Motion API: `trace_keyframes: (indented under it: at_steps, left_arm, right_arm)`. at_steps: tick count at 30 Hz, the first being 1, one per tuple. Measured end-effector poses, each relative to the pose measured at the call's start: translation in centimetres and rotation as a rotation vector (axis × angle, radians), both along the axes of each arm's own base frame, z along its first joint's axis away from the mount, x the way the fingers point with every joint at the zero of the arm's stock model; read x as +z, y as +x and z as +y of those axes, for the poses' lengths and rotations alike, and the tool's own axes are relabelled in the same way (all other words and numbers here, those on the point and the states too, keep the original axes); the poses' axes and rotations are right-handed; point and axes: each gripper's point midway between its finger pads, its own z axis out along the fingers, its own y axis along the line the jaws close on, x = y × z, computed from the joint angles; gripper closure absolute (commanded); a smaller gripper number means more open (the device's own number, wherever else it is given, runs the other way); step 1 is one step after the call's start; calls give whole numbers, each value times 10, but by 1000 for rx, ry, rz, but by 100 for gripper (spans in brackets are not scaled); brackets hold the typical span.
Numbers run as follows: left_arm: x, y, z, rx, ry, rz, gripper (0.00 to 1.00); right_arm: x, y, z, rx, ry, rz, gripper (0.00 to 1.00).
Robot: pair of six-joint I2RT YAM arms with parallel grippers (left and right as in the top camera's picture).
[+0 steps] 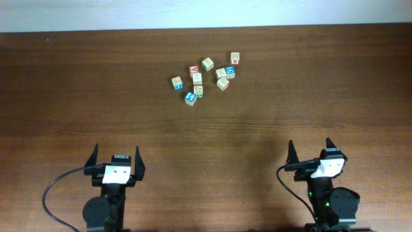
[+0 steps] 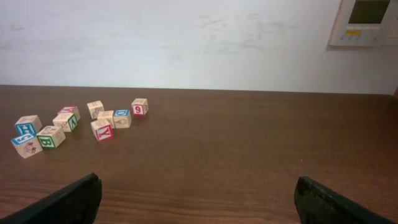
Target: Rotate 5 blocks
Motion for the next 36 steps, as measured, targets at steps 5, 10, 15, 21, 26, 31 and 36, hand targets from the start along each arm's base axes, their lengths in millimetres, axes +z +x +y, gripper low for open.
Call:
trace_keyframes:
  at_steps: [5, 10, 15, 21, 26, 31, 36]
  left_arm:
    - [0, 0, 0, 0, 0, 0, 1]
    - [0, 0, 0, 0, 0, 0, 1]
    - [0, 0, 0, 0, 0, 0, 1]
    - [0, 0, 0, 0, 0, 0, 1]
    - [0, 0, 0, 0, 0, 0, 1]
    - [1, 0, 0, 0, 1, -5, 1]
    - [2, 0, 0, 0, 0, -7, 1]
  right_arm:
    - [0, 0, 0, 0, 0, 0, 1]
    - [0, 0, 0, 0, 0, 0, 2]
    - [0, 0, -2, -11, -8, 0, 2]
    - [0, 0, -5, -26, -17, 1, 1]
    - [-1, 0, -9, -53, -23, 3, 2]
    - [-1, 0, -12, -67, -27, 3, 2]
    - [10, 1, -10, -59, -27, -42, 2]
